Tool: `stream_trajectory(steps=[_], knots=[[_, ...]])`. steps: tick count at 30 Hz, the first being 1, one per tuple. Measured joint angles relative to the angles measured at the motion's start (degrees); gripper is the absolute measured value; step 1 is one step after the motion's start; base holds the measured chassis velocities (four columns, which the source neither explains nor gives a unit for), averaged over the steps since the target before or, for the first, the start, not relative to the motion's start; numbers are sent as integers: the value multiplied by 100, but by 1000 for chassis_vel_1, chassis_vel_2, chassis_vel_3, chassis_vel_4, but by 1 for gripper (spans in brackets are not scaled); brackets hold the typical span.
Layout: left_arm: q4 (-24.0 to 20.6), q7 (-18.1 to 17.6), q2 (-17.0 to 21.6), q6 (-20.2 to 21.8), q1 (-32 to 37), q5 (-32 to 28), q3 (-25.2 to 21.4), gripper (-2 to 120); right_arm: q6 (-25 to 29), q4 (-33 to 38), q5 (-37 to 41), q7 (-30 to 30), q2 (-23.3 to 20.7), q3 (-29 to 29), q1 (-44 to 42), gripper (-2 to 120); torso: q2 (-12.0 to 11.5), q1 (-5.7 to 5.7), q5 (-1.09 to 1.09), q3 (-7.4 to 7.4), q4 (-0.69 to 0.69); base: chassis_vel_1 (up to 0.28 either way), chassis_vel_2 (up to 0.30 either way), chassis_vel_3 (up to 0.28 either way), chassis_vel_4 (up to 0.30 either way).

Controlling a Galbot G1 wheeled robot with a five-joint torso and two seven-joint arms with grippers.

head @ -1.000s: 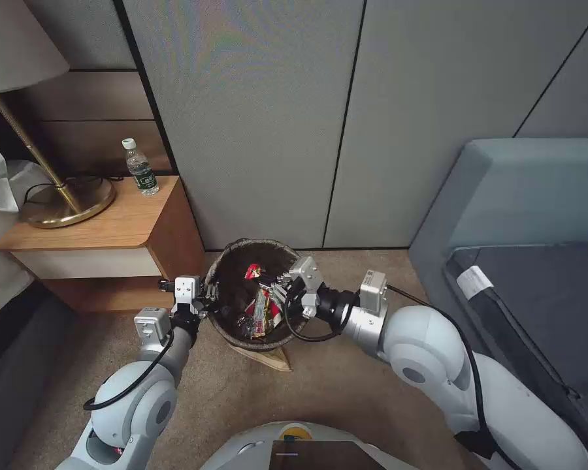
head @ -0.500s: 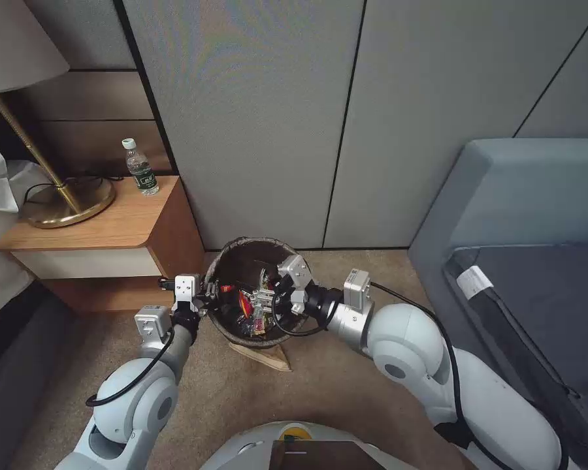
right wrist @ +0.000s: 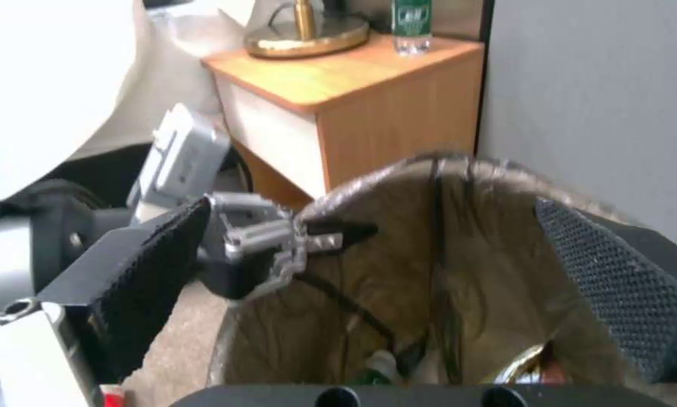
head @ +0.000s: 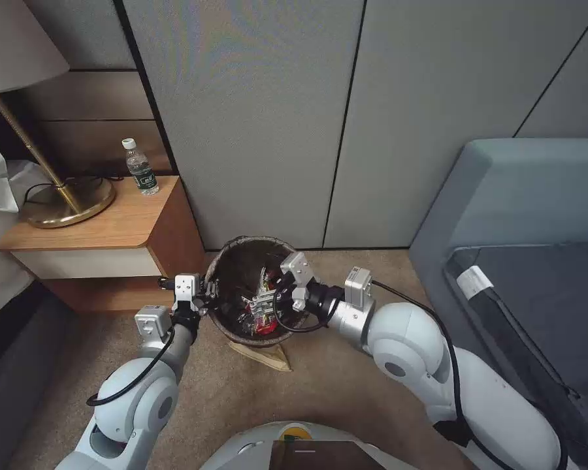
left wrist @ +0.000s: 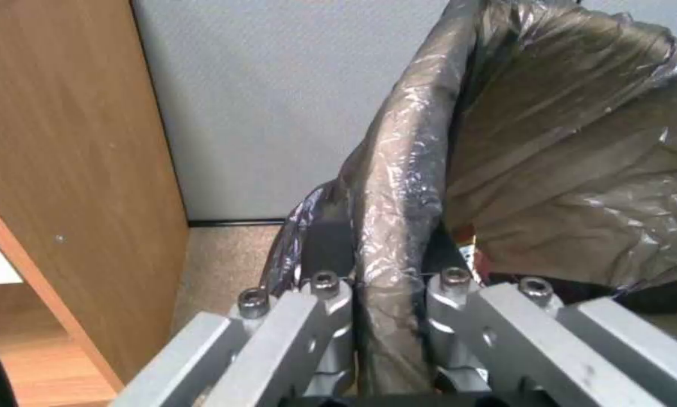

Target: Pick up the trash bin, then pick up the garbage from the floor and place it into the trash bin.

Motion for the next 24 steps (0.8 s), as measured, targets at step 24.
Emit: stream_trajectory(steps=[24], knots=[[-29,-48,-44,-116,34,-25,-99,7,665,437,207,569,-500,1915,-704,100,0,0,1,0,-1,0,0,0,0]])
